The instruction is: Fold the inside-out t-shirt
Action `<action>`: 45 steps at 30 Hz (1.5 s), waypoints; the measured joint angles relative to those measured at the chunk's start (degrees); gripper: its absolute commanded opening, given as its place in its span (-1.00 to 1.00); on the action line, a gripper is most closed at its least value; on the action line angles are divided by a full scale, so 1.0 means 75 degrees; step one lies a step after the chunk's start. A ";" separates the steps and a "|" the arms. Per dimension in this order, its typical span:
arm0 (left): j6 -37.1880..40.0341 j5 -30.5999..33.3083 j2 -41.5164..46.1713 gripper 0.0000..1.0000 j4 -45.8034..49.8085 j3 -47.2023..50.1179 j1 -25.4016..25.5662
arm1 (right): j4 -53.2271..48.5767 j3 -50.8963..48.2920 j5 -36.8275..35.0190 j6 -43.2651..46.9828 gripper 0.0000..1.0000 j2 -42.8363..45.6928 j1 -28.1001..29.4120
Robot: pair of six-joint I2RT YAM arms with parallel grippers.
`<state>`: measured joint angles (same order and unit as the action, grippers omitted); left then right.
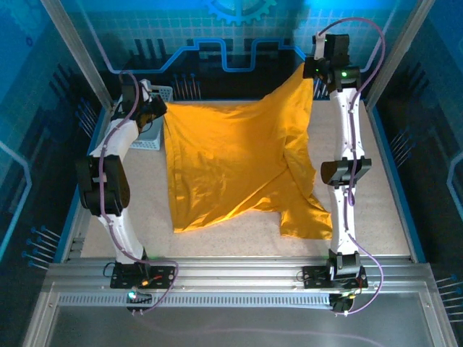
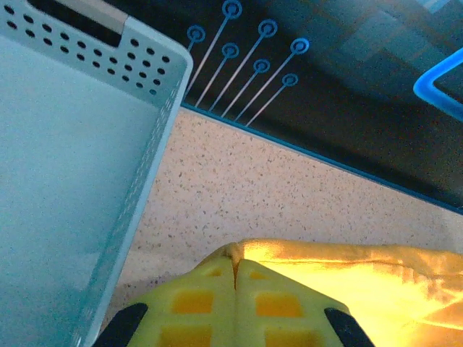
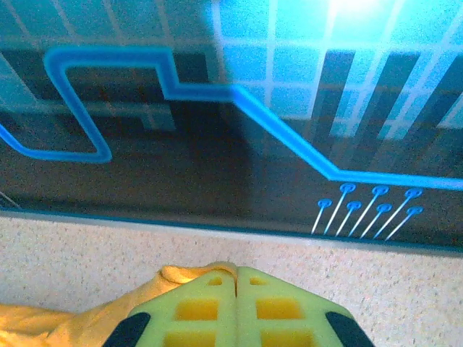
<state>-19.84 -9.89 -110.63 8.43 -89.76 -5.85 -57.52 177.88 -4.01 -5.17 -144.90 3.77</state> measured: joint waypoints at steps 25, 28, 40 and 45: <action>-0.0769 -0.0294 0.1475 -1.00 -0.0568 0.3518 0.0003 | -0.3587 0.0035 -0.0251 -0.0933 -1.00 -0.1090 0.0041; -0.0889 -0.0344 0.1658 -1.00 -0.0618 0.3806 0.0003 | -0.3972 0.0035 -0.0286 -0.1055 -1.00 -0.1017 0.0038; -0.1186 -0.0417 0.2060 -1.00 -0.1000 0.4867 -0.0201 | -0.4619 0.0041 -0.0574 -0.1431 -1.00 -0.0638 -0.0117; -0.1320 -0.0437 0.2060 -1.00 -0.1003 0.5295 -0.0504 | -0.4674 0.0041 -0.1000 -0.1521 -1.00 -0.0629 -0.0388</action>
<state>-29.74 -13.17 -95.18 0.91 -50.04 -9.63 -92.58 178.19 -11.51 -16.58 -149.62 0.86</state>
